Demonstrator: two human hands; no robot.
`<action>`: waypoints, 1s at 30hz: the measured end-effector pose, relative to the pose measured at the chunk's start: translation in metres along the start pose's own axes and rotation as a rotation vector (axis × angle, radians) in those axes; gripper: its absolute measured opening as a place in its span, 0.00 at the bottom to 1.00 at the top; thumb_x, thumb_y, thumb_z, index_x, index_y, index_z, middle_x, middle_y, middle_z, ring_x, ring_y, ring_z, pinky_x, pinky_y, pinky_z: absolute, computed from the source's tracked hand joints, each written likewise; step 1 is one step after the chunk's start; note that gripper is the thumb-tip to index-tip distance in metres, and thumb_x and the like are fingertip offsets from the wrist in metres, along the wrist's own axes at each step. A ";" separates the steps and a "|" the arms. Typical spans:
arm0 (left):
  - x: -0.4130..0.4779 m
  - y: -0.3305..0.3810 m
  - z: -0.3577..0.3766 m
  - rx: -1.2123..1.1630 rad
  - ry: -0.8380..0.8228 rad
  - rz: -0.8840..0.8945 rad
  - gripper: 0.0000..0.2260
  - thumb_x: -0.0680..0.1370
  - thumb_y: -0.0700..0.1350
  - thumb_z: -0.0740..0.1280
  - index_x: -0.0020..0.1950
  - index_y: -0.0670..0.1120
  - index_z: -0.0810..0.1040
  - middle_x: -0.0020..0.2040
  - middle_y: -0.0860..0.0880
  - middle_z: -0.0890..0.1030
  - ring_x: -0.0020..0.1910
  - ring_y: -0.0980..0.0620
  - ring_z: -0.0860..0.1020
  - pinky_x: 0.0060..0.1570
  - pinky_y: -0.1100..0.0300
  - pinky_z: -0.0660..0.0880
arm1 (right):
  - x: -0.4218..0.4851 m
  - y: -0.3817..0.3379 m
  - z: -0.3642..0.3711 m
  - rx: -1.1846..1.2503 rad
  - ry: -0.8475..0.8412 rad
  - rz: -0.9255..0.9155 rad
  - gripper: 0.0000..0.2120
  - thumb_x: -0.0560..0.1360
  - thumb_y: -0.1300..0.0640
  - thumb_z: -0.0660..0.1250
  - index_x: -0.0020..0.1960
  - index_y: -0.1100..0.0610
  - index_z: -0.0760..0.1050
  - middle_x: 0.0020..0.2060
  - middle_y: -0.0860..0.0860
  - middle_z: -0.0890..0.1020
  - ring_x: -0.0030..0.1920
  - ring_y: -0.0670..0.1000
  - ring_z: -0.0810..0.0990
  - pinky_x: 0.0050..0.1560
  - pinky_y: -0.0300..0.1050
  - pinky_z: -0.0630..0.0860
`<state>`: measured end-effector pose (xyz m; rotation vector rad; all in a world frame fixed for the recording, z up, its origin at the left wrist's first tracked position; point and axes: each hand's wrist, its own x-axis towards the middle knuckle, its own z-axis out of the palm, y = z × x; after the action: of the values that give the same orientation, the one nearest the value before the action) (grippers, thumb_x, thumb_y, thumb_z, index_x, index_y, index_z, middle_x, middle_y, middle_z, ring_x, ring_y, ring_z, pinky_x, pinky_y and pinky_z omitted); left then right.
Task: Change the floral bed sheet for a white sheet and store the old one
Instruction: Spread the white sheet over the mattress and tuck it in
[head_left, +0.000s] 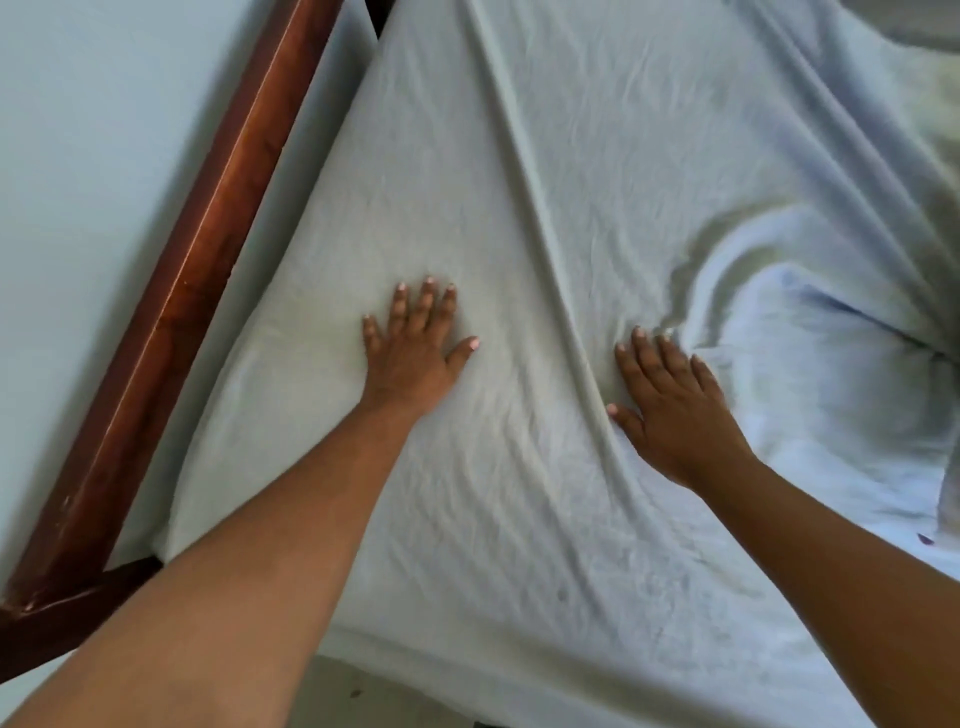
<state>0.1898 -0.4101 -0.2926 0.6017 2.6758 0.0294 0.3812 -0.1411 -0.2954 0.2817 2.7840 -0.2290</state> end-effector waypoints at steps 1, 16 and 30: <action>0.006 0.006 0.003 0.032 0.006 0.015 0.35 0.77 0.71 0.44 0.81 0.60 0.43 0.82 0.55 0.43 0.81 0.46 0.41 0.74 0.31 0.45 | 0.006 0.002 -0.001 -0.015 0.008 -0.029 0.38 0.80 0.33 0.40 0.84 0.51 0.50 0.83 0.51 0.51 0.82 0.57 0.49 0.79 0.61 0.54; 0.038 -0.040 -0.035 -0.058 -0.169 -0.355 0.45 0.68 0.78 0.39 0.78 0.59 0.30 0.79 0.49 0.29 0.78 0.43 0.31 0.74 0.32 0.41 | 0.046 0.090 -0.017 -0.006 0.013 0.224 0.45 0.77 0.24 0.38 0.84 0.51 0.50 0.83 0.50 0.51 0.82 0.54 0.51 0.79 0.59 0.52; 0.234 0.091 -0.043 -0.052 0.413 -0.116 0.27 0.83 0.61 0.45 0.82 0.56 0.54 0.82 0.50 0.55 0.81 0.46 0.51 0.77 0.40 0.50 | 0.211 0.112 -0.079 0.057 0.131 0.254 0.43 0.76 0.26 0.40 0.83 0.50 0.45 0.83 0.53 0.45 0.82 0.58 0.44 0.79 0.62 0.47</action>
<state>0.0165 -0.2271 -0.3315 0.4627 3.0930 0.2111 0.1864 0.0171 -0.3078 0.6814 2.8351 -0.2347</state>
